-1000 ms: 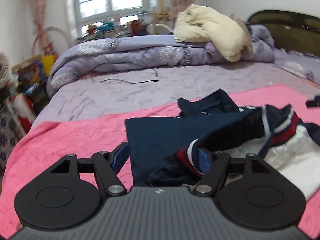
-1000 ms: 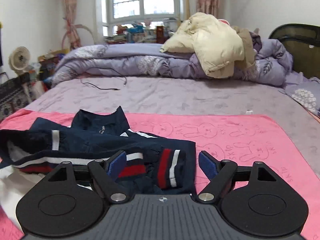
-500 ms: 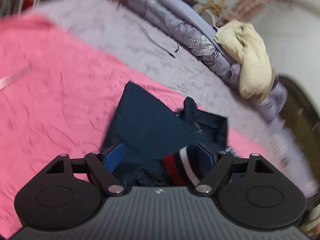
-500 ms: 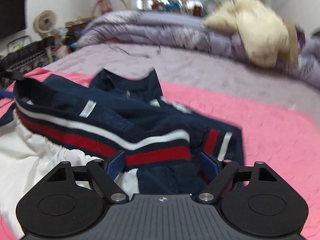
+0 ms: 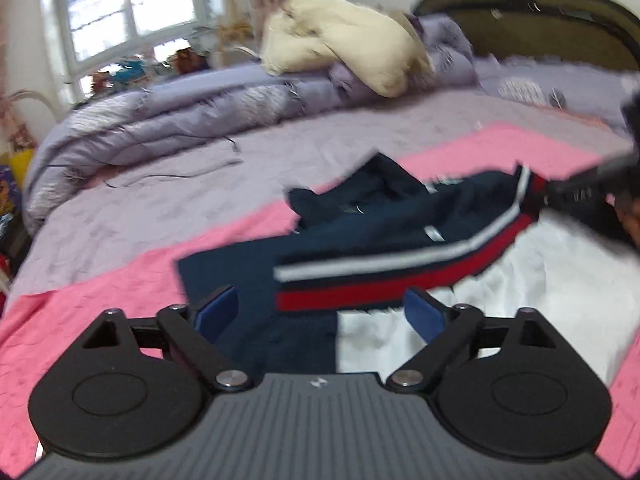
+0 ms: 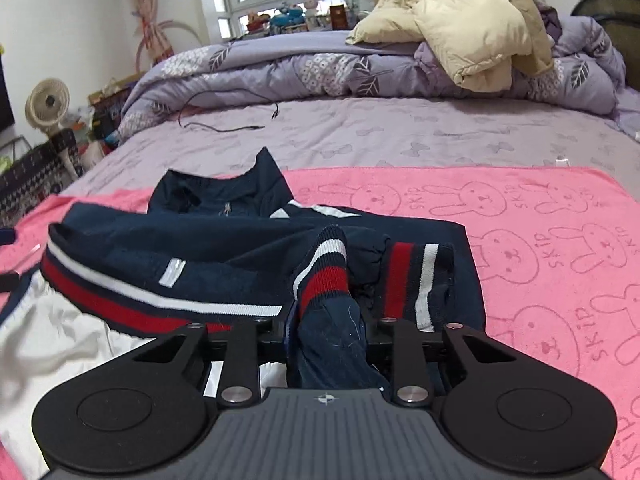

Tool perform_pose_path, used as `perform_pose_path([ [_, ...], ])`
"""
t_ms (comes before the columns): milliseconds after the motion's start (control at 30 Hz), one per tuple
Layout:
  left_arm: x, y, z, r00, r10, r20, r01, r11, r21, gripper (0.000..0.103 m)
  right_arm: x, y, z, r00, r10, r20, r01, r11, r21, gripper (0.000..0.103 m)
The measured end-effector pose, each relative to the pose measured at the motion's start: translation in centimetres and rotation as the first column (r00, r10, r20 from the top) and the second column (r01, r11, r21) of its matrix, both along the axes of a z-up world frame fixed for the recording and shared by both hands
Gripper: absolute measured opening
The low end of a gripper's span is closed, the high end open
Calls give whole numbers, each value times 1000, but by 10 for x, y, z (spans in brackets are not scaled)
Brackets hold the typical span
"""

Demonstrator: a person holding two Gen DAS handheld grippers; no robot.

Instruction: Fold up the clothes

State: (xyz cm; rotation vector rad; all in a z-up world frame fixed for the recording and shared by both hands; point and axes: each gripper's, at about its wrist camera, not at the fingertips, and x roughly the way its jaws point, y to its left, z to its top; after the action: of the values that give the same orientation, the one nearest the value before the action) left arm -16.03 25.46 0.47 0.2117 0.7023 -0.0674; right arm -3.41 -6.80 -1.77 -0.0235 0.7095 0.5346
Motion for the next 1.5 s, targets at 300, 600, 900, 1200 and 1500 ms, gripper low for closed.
perform_pose_path([
  [300, -13, -16, 6, 976, 195, 98, -190, 980, -58, 15, -41, 0, 36, 974, -6, 226, 9, 1000, -11, 22],
  [600, 36, 13, 48, 933, 286, 220, -272, 958, -92, 18, 5, 29, 86, 916, -1, 402, -6, 1000, 17, 21],
  [900, 130, 45, -24, 931, 364, 22, -365, 931, 13, 55, 132, 86, -5, 981, -20, 194, 38, 995, -88, 28],
  [1200, 115, 87, -17, 880, 473, -37, -471, 862, -187, 72, 149, 77, -4, 985, -109, 136, 113, 993, -19, 76],
  [1500, 80, 56, 13, 917, 381, 116, -390, 918, 70, 78, 35, 50, 45, 965, 132, 227, -152, 986, 74, 93],
])
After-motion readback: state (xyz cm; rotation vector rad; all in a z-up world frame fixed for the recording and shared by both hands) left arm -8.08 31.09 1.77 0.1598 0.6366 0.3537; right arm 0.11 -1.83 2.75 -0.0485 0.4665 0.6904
